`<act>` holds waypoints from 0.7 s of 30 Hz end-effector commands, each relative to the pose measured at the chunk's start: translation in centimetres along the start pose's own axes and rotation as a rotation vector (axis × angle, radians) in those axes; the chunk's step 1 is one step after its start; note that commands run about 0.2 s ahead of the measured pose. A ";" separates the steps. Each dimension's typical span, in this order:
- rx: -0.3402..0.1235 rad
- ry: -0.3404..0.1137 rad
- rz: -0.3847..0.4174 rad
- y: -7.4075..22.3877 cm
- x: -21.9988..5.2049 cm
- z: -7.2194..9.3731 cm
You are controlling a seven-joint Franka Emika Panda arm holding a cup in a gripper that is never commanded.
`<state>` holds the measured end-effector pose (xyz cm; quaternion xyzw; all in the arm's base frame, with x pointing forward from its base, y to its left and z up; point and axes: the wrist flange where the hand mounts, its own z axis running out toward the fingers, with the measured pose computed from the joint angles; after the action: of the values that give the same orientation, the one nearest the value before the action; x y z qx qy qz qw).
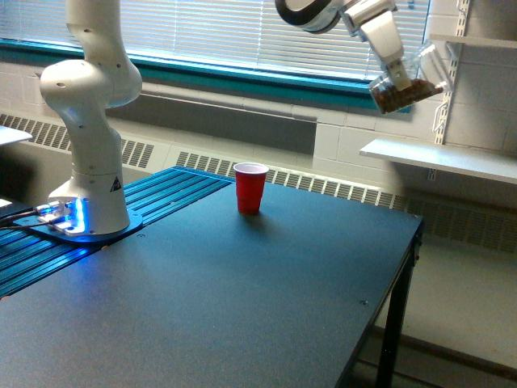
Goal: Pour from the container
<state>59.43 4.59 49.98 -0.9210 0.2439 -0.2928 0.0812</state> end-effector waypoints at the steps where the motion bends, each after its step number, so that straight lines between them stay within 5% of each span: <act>1: 0.021 0.014 -0.086 0.2 -1.9 -1.3; 21: 0.090 -0.017 -0.314 1.5 -9.4 -4.0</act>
<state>51.53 6.96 47.75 -0.9393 0.1572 -0.2916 0.0892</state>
